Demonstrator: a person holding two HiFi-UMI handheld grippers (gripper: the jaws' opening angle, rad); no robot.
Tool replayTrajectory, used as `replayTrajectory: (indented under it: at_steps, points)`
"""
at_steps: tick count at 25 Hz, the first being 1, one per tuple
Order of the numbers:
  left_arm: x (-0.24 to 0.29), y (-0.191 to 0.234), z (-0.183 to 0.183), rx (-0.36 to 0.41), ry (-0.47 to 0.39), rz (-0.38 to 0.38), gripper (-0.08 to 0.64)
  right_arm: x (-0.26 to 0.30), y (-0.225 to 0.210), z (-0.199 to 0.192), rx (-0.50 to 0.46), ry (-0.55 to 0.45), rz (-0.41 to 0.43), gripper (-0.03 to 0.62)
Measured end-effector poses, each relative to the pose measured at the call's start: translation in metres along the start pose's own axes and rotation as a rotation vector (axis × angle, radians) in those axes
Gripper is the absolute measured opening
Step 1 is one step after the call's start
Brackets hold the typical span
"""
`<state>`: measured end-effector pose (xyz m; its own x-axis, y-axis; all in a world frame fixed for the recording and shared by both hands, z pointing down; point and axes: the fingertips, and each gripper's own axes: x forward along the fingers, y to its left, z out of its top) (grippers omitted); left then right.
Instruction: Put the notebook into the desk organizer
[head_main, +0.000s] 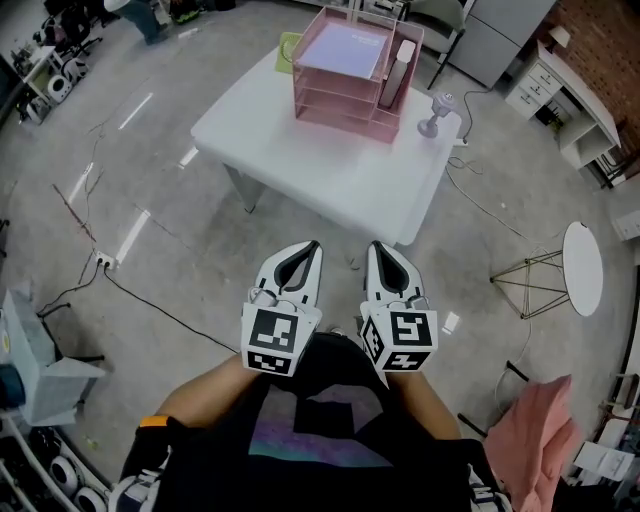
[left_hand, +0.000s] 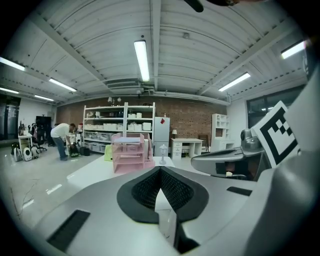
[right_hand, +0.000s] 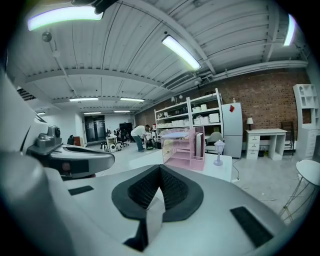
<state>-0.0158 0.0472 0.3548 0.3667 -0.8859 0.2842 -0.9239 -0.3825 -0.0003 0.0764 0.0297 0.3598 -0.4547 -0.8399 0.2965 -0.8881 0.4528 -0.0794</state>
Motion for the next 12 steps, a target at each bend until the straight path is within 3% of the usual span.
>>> replayTrajectory:
  at_steps: [12]
  points:
    - [0.002, 0.014, -0.005, 0.013, -0.017, -0.033, 0.008, 0.004, 0.016, -0.010, 0.007, 0.012, -0.030, 0.015]
